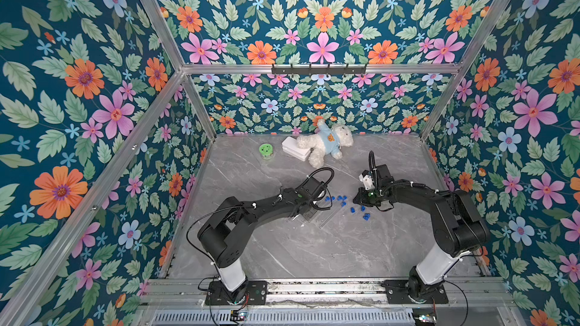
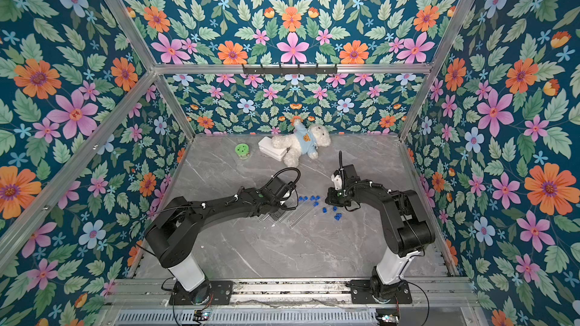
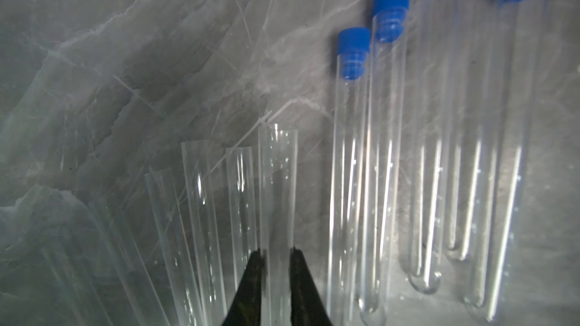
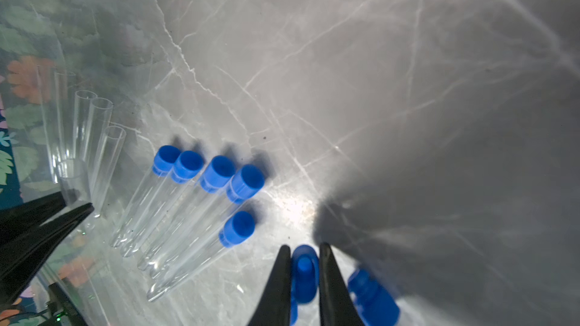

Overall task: Remove stoppers from test tubes
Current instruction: Place the test tube at the center of the board.

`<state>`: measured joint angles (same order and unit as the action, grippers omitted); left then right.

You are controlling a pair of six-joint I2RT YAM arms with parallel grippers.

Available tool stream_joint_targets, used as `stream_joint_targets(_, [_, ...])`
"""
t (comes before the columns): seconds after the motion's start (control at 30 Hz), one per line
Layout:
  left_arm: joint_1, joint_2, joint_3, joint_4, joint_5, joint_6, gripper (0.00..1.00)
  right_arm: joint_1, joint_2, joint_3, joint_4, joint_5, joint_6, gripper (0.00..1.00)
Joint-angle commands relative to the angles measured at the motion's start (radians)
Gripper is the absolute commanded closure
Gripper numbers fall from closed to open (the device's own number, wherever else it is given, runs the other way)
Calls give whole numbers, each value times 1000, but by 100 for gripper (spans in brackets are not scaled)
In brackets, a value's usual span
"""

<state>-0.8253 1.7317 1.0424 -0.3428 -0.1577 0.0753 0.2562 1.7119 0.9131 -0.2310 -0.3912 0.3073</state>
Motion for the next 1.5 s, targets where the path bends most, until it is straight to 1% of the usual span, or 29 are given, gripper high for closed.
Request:
stream_joint_targets(0.0, [4,11,8,-19,1,-5,100,5,1,7,-17,27,-19,90])
stream_joint_targets(0.13, [5,21,5,-18,6,-7,100,14,-7,8,-19,39,-22,85])
stream_joint_targets(0.27, [5,26,2,-16,6,-10,100,14,-14,7,-17,31,-18,78])
stream_joint_targets(0.4, [4,34,-3,-12,3,-13,96,14,-23,4,-18,34,-18,71])
stream_joint_targets(0.7, [6,46,0,-11,4,-12,89,16,-44,-7,-6,46,-17,66])
stream_joint_targets(0.73, [5,48,1,-11,6,-12,88,18,-79,-10,-1,48,-14,66])
stream_joint_targets(1.0, [6,54,11,-12,10,-17,81,24,-133,-35,44,42,-1,59])
stream_joint_targets(1.17, [6,50,31,-36,20,-18,75,29,-181,-60,84,47,2,46])
stream_joint_targets(1.27, [6,40,39,-45,18,-19,68,29,-207,-73,101,46,2,37])
stream_joint_targets(1.37, [6,30,47,-60,13,-19,67,29,-235,-87,124,43,3,30])
stream_joint_targets(1.47, [3,13,60,-74,16,-20,67,29,-274,-110,153,48,1,26])
